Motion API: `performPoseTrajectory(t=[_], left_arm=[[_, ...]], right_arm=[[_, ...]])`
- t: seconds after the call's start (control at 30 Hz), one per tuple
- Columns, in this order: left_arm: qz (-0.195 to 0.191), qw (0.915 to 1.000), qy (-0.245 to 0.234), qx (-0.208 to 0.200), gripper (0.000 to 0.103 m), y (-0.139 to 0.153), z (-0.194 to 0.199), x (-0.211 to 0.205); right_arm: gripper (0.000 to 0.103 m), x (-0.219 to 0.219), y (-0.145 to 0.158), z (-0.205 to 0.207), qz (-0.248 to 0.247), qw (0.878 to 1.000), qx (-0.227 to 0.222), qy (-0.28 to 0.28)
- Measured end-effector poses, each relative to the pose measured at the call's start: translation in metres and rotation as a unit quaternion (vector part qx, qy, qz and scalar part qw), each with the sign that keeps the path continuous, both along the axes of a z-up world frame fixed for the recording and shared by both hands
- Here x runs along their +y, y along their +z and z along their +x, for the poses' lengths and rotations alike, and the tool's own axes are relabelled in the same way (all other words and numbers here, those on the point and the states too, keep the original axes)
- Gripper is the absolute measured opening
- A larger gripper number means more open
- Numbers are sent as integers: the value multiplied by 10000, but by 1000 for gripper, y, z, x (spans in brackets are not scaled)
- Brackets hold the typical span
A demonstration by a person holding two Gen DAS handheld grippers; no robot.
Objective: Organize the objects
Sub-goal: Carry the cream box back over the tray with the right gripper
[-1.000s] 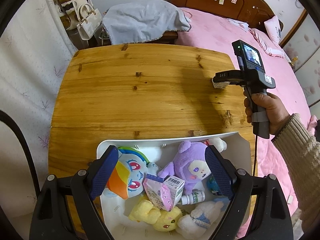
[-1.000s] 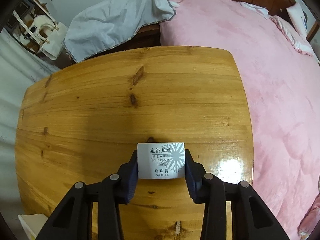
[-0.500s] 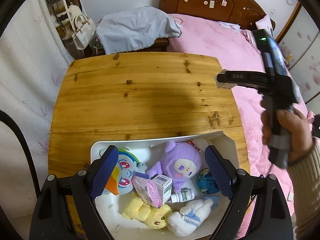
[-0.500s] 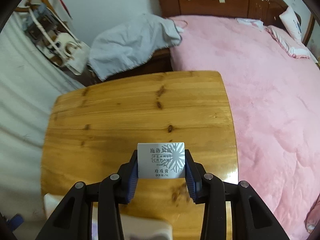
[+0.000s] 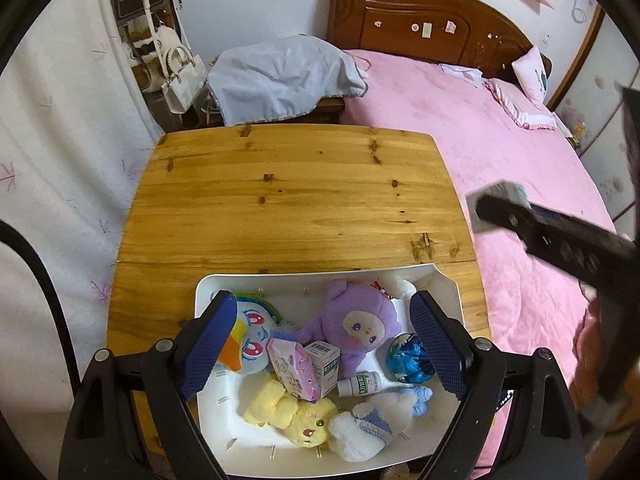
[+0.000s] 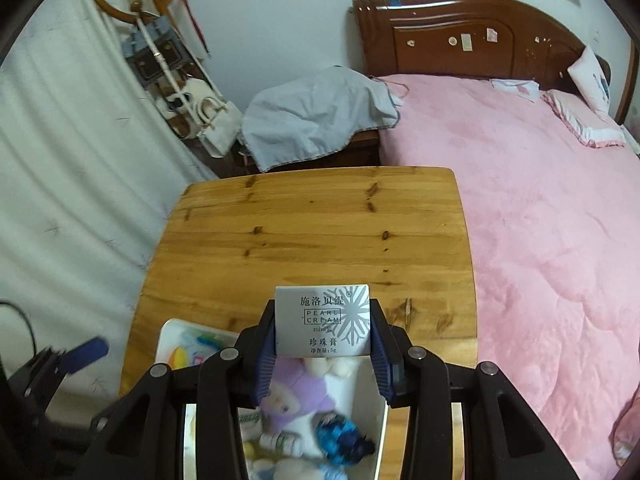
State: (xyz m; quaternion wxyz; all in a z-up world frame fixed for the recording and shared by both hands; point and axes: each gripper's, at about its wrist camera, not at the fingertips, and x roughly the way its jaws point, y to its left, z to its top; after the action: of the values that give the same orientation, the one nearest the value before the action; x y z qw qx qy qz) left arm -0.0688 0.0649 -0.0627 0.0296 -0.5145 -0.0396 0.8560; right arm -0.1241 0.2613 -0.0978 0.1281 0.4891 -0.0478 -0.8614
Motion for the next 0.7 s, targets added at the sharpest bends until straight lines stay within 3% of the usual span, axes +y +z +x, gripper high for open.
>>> performPoseTrajectory(t=[0.7], left_arm=[[-122, 9992, 335, 186, 90, 10, 37, -1]], right_arm=[[43, -16, -4, 82, 203, 9985, -255, 447]])
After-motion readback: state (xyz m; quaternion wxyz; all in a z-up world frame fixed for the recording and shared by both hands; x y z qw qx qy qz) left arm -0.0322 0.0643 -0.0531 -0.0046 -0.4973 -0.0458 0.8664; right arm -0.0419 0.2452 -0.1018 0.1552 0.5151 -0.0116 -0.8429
